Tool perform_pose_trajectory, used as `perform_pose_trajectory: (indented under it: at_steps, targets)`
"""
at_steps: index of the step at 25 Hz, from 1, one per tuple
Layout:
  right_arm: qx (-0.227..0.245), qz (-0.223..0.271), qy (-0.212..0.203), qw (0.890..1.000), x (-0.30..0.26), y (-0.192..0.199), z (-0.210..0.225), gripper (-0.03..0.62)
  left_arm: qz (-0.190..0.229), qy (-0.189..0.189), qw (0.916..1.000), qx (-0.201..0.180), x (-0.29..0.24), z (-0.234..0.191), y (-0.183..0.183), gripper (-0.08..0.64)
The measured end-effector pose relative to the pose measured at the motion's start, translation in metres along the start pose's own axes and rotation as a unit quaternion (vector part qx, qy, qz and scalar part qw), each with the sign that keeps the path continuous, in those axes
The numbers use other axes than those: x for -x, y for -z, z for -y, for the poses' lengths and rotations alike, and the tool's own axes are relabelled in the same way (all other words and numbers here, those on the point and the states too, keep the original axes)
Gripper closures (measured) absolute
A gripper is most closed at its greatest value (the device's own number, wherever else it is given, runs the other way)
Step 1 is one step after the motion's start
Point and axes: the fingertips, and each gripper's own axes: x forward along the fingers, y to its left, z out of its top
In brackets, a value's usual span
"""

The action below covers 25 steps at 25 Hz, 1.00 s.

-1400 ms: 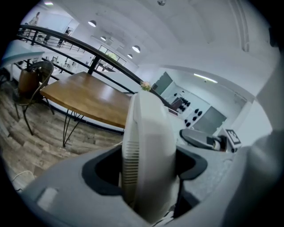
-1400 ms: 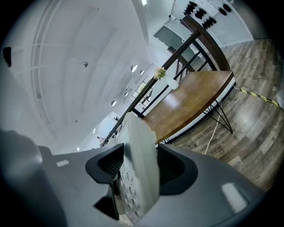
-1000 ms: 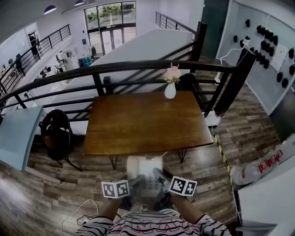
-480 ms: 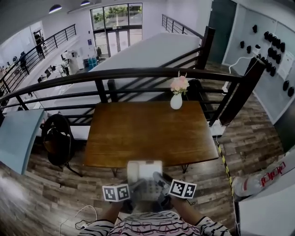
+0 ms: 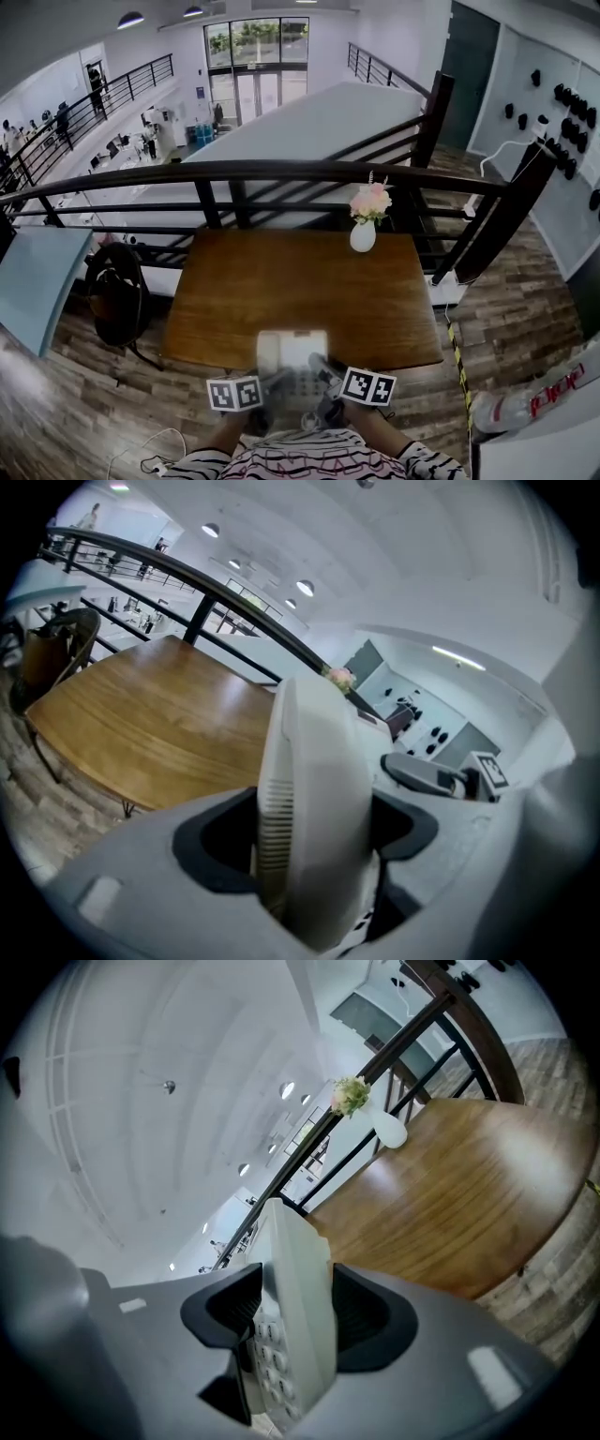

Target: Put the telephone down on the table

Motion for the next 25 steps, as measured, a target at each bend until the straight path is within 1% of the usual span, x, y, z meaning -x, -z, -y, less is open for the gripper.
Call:
perform_pose_trajectory:
  at_steps: [4, 9, 13, 18, 25]
  targets:
    - [0.007, -0.003, -0.007, 1.000, -0.003, -0.035, 0.014, 0.357, 0.010, -0.004, 0.9999, 0.002, -0.029, 0.012, -0.018, 0.225]
    - [0.017, -0.011, -0.012, 1.000, -0.015, -0.068, 0.031, 0.357, 0.022, -0.006, 0.9997, 0.006, -0.061, 0.016, -0.038, 0.225]
    - [0.009, -0.014, -0.013, 1.000, -0.028, -0.078, 0.035, 0.357, 0.018, -0.012, 0.9997, 0.009, -0.071, 0.010, -0.051, 0.224]
    - [0.007, -0.017, -0.014, 1.000, -0.053, -0.085, 0.040, 0.357, 0.013, -0.016, 0.9997, 0.013, -0.082, -0.008, -0.065, 0.224]
    - [-0.002, -0.001, -0.004, 1.000, -0.097, -0.118, 0.040, 0.357, -0.003, -0.005, 1.0000, 0.007, -0.105, -0.030, -0.114, 0.224]
